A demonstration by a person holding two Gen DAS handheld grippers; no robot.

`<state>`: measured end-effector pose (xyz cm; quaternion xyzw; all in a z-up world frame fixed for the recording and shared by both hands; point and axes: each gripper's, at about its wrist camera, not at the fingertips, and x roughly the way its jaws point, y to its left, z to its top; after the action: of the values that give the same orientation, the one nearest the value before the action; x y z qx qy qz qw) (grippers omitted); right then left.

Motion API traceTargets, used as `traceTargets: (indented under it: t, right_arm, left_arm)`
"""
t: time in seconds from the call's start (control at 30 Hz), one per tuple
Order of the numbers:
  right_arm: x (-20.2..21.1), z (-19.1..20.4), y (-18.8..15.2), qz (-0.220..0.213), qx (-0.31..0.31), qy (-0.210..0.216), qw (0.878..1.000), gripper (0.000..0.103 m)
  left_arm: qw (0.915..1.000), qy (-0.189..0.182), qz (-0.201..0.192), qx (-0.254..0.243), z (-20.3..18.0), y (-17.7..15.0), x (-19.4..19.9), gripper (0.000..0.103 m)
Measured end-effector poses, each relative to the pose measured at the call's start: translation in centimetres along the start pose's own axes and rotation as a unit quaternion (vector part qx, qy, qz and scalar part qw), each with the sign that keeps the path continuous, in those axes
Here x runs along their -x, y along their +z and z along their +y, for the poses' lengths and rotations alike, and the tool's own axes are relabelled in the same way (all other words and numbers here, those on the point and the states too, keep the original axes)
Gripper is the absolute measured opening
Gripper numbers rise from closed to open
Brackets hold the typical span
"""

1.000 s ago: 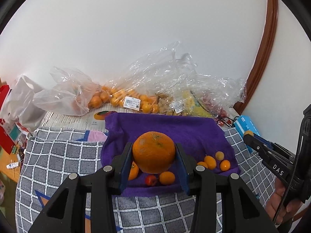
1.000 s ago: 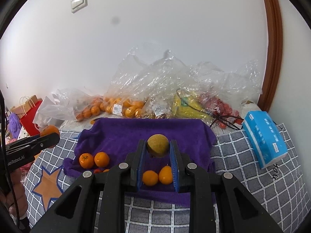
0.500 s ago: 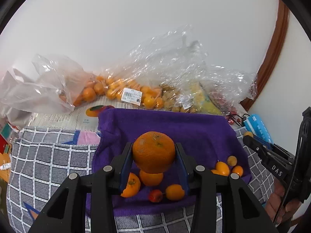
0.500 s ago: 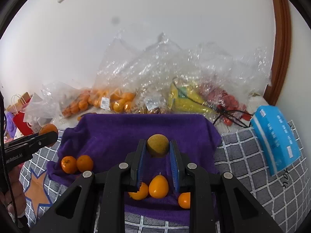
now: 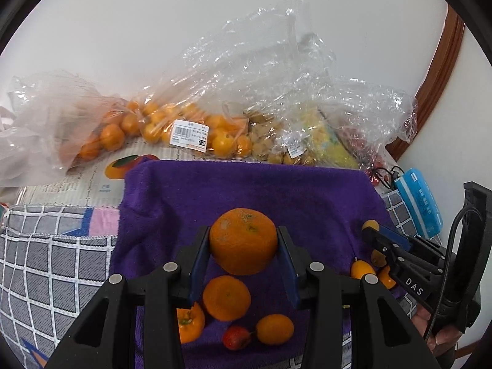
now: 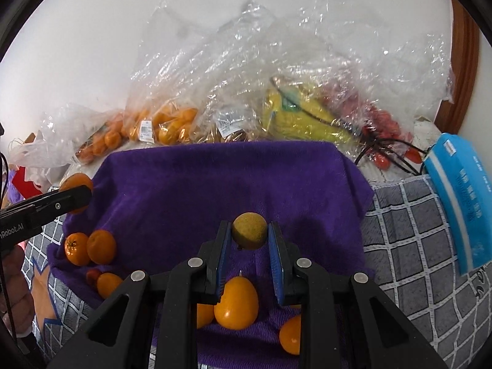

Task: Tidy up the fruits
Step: 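Lower both fruits onto the purple towel and open both tools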

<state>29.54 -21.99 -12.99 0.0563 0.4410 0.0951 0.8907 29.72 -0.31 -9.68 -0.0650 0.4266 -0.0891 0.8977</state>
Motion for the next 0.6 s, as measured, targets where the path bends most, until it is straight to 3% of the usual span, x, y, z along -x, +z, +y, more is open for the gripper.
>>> traceTargets:
  t: [0.6]
  right_arm:
    - [-2.6, 0.3, -0.6, 0.025, 0.016, 0.000, 1.000, 0.024]
  left_arm:
    - [0.9985, 0.003, 0.055, -0.009, -0.9, -0.7, -4.9, 0.040]
